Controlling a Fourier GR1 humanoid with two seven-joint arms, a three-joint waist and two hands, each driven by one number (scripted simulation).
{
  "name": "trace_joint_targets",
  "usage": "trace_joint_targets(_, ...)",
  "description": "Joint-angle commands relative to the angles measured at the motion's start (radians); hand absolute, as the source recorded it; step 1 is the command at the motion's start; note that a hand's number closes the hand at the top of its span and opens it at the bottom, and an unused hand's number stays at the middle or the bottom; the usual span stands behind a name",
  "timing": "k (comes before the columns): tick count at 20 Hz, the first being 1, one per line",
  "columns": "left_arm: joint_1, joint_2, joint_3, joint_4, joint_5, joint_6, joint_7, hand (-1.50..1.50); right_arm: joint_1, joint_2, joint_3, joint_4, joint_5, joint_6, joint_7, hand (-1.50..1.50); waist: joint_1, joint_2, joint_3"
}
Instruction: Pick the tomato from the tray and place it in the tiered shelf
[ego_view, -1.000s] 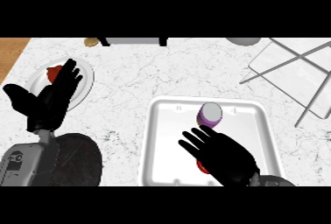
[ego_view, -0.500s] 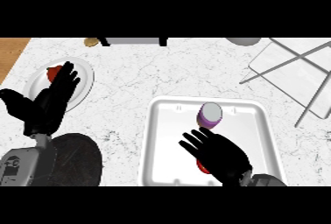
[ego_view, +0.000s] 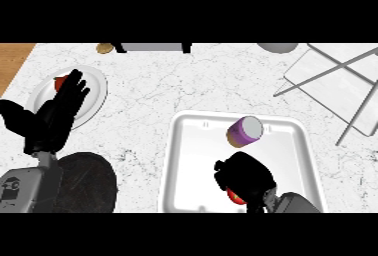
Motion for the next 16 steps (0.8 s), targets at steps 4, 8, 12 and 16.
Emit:
trace_joint_targets(4,0.0,-0.006,0.011,-0.014,0.0,-0.003,0.008,0.0,0.108,-0.047,-0.005,-0.089,0.057,-0.093,-0.079,1.5,-0.006,0.004,0.003)
trace_joint_targets(8,0.008,-0.011,0.017,-0.021,0.002,0.014,0.022,0.0,0.392,-0.032,0.102,-0.268,0.103,-0.161,0.096,1.5,-0.027,-0.001,0.003)
trace_joint_targets(12,0.061,-0.023,-0.002,-0.046,-0.009,0.006,0.002,0.0,0.559,-0.031,0.204,-0.344,0.182,-0.298,0.167,1.5,-0.018,0.0,0.003)
trace_joint_targets(16,0.019,0.0,0.028,0.012,0.004,-0.019,-0.033,0.0,0.643,-0.061,0.208,-0.462,0.153,-0.363,0.162,1.5,-0.016,0.003,0.003)
